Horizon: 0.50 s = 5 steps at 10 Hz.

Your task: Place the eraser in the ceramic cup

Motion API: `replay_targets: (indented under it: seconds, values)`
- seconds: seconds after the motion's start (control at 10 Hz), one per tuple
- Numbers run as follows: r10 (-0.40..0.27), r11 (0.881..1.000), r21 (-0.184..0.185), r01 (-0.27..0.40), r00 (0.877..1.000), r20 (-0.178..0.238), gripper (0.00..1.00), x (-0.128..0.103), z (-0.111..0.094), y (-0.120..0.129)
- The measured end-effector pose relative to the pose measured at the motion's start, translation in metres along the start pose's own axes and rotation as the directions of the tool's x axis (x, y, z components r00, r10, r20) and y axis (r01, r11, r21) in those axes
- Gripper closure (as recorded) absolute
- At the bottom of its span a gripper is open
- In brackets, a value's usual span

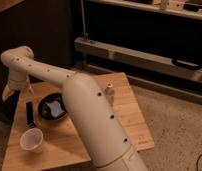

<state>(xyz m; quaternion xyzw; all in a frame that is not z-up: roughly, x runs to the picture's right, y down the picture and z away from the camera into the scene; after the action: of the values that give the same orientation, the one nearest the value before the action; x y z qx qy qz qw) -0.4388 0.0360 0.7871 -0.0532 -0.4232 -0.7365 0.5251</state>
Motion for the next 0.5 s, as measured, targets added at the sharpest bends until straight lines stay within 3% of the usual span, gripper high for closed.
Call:
replay_targets:
  seconds: [0.5]
  values:
    - [0.024,0.997,-0.075,-0.023,0.999,0.022,0.2,-0.007,0.031,0.001]
